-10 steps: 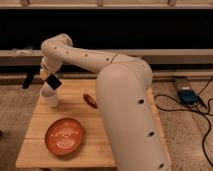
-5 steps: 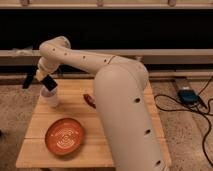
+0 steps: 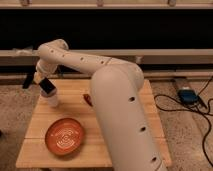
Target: Place the eraser in the ceramic cup
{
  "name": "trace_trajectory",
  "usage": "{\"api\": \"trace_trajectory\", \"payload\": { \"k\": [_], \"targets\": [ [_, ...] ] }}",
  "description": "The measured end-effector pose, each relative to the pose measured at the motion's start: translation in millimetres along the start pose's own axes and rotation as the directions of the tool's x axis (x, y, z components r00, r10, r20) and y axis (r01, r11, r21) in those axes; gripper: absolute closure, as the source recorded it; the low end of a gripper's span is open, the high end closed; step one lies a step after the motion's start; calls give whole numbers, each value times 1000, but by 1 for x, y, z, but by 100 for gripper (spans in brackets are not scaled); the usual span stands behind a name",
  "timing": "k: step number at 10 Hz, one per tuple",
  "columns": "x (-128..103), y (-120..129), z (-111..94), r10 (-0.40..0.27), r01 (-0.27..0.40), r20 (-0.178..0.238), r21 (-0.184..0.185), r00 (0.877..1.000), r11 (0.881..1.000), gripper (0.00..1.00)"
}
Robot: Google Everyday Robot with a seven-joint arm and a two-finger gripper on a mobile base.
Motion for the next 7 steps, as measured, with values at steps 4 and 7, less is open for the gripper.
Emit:
{"api": "trace_trajectory", "payload": {
  "k": [4,7],
  "targets": [
    [5,0,11,33,-33,-6,-28,999,999,20],
    [4,-3,-2,33,-33,8,-11,999,999,20]
  ]
}}
